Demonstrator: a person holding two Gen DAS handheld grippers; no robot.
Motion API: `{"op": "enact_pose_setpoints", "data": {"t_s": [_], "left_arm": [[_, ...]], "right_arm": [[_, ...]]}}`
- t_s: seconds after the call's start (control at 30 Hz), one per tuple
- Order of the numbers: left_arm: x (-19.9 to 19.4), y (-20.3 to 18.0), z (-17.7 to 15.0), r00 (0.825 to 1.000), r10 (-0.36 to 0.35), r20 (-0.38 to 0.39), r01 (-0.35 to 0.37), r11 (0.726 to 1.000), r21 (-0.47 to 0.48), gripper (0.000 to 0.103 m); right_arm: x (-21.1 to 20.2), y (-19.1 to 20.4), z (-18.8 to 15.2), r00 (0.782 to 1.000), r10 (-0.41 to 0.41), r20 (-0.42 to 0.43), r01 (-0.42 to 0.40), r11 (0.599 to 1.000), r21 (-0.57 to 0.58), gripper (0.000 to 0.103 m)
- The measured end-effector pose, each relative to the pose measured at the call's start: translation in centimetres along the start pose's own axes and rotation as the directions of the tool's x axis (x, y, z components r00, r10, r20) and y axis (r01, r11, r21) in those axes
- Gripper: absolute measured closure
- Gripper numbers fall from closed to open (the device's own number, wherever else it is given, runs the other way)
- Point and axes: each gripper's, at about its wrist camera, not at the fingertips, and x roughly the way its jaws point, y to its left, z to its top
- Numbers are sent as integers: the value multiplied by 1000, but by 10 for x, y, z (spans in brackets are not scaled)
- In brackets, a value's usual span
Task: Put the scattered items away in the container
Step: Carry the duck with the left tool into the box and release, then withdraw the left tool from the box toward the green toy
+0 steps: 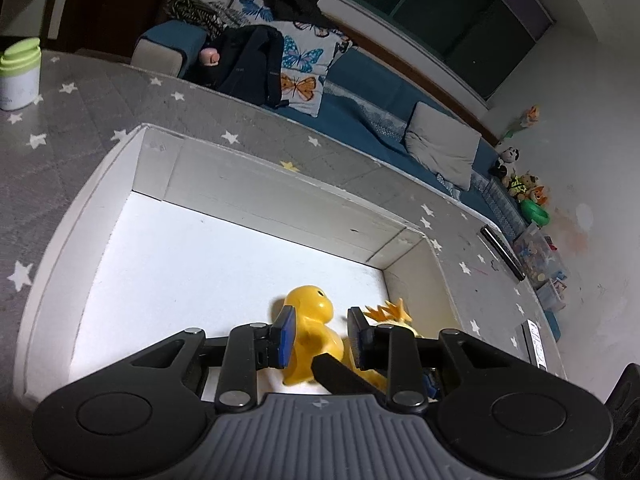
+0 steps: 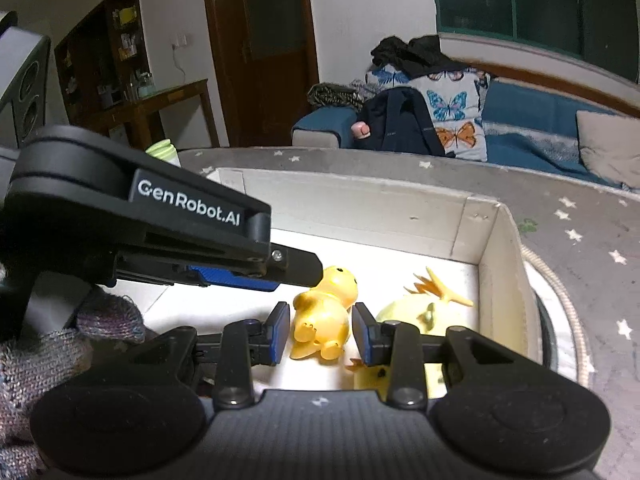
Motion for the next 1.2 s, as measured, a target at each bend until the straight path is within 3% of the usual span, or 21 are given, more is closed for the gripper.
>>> {"op": "enact_pose_setpoints", "data": {"t_s": [0.17,0.4,0.67,0.77,1.2], "left_arm": [[-22,-11,-13,1000,3,29,-4,1000,30,72],[-56,-25,-39,997,16,76,-23,996,81,72],[-88,-32,-69,991,37,129,-53,991,123,72],[-93,-34,-80,991,51,122,-67,989,131,72],[-97,-17,-108,994,78,76,-86,991,107,71]], "right_arm": [[-25,6,-6,999,3,33,-3,1000,0,68],[-66,13,-27,997,10,80,-11,1000,10,57],[-104,19,-53,993,26,111,-30,999,32,56],[-112,23,-63,994,32,108,-36,999,35,48],[-108,39,-88,997,60,52,-62,997,38,48]]}}
